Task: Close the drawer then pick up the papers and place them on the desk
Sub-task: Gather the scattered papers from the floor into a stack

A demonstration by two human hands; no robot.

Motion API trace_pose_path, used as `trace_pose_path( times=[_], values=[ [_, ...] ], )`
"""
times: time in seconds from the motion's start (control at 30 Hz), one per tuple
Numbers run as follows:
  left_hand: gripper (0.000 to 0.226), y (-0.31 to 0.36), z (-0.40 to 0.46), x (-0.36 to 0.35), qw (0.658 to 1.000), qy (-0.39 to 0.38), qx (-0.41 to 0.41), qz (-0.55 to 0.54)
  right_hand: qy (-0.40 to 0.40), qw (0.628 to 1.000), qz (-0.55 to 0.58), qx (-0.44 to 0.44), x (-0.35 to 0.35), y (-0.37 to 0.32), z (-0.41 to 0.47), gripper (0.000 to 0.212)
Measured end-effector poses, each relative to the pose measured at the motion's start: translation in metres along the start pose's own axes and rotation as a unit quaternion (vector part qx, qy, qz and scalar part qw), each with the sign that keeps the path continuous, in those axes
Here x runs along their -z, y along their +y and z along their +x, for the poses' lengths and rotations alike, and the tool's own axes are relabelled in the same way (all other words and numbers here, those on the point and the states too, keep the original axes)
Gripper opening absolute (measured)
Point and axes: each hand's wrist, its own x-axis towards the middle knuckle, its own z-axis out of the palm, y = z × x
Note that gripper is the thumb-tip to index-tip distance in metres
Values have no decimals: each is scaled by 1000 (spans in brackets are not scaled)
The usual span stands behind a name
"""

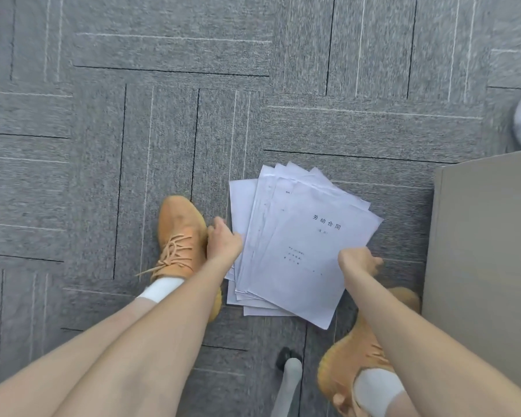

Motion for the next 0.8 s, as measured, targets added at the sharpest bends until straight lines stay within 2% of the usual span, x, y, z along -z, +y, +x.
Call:
trace_pose_path(
  times=[0.13,0.23,0.3,0.4,0.5,0.67,0.8],
  values=[
    [33,0,-3,-11,996,12,-64,57,38,997,-20,68,-12,5,1,50],
    [45,2,-6,-17,993,-7,-83,83,40,985,-11,168,-16,4,-1,36],
    [52,0,-9,-22,991,-9,-98,85,40,977,2,208,-19,3,-2,36],
    [61,-4,-13,-28,993,22,-104,41,73,982,6,176,-20,6,-4,57],
    [60,1,-14,-32,997,25,-67,-5,47,989,3,141,-24,8,-7,77],
    [50,13,-20,-36,997,-10,-3,-74,3,984,-2,176,-32,14,-10,82],
    [36,7,-16,-37,998,-13,12,-67,21,971,1,236,-32,17,-19,81]
  ],
)
